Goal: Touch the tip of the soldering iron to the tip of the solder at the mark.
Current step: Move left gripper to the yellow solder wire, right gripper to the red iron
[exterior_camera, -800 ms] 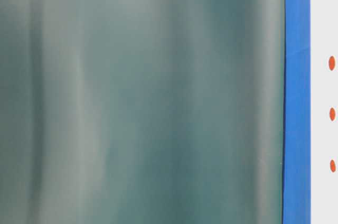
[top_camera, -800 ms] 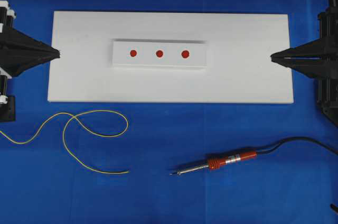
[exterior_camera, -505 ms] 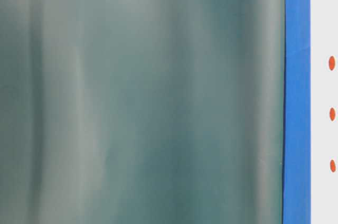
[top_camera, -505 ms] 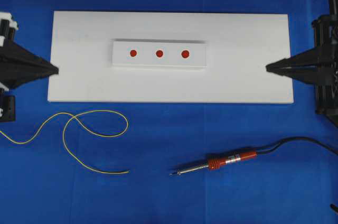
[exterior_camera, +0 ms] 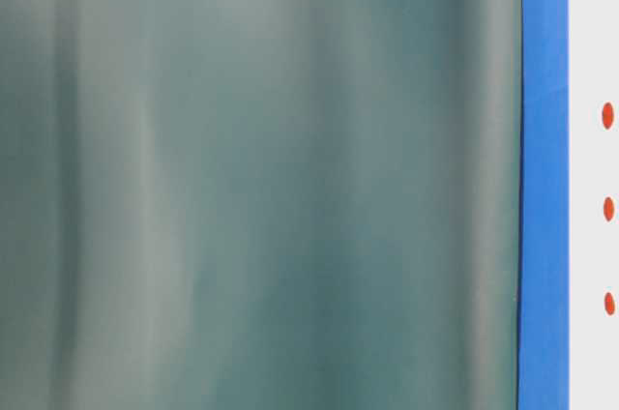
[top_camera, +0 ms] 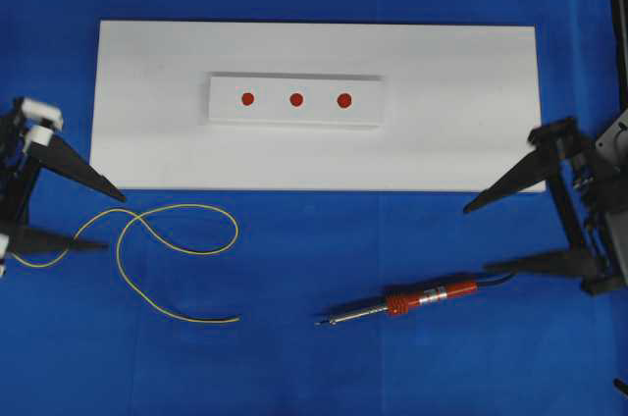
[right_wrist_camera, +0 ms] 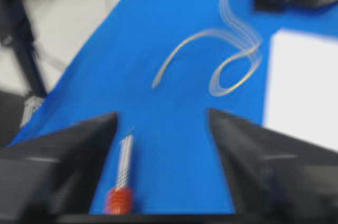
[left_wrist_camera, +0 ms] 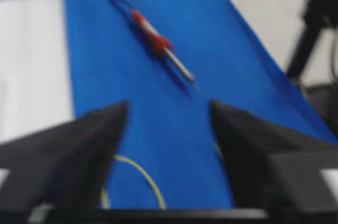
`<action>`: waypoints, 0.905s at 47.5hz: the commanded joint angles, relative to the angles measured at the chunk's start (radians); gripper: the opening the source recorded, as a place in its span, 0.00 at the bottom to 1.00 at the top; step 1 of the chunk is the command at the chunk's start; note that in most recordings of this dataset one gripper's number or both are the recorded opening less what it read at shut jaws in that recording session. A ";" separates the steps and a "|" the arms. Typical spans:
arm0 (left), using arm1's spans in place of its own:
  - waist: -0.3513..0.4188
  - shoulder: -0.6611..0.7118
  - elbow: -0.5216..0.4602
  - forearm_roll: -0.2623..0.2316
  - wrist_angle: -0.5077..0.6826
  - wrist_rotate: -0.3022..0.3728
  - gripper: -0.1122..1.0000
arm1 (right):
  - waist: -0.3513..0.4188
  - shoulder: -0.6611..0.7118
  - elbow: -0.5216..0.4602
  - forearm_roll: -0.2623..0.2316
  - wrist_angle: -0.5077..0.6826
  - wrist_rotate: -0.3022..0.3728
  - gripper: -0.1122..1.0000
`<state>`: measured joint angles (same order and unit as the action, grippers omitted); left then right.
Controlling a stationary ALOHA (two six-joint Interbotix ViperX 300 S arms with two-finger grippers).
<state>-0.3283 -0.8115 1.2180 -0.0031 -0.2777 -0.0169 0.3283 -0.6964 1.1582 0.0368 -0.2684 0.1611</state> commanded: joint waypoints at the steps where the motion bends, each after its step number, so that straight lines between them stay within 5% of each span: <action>1: -0.043 0.035 -0.006 0.000 -0.012 -0.005 0.73 | 0.031 0.061 -0.012 0.028 -0.014 0.011 0.81; 5: -0.080 0.077 -0.002 0.000 -0.028 -0.023 0.87 | 0.054 0.140 -0.011 0.066 -0.034 0.012 0.89; 19: -0.132 0.330 0.037 -0.002 -0.238 -0.117 0.84 | 0.127 0.396 0.017 0.218 -0.233 0.012 0.86; 31: -0.181 0.603 0.006 -0.002 -0.405 -0.120 0.83 | 0.225 0.638 0.012 0.373 -0.454 -0.008 0.86; 43: -0.199 0.811 -0.038 -0.008 -0.528 -0.121 0.83 | 0.288 0.798 -0.006 0.471 -0.572 -0.031 0.86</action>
<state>-0.5231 -0.0430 1.2057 -0.0061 -0.7808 -0.1365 0.6029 0.0798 1.1658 0.4863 -0.8084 0.1335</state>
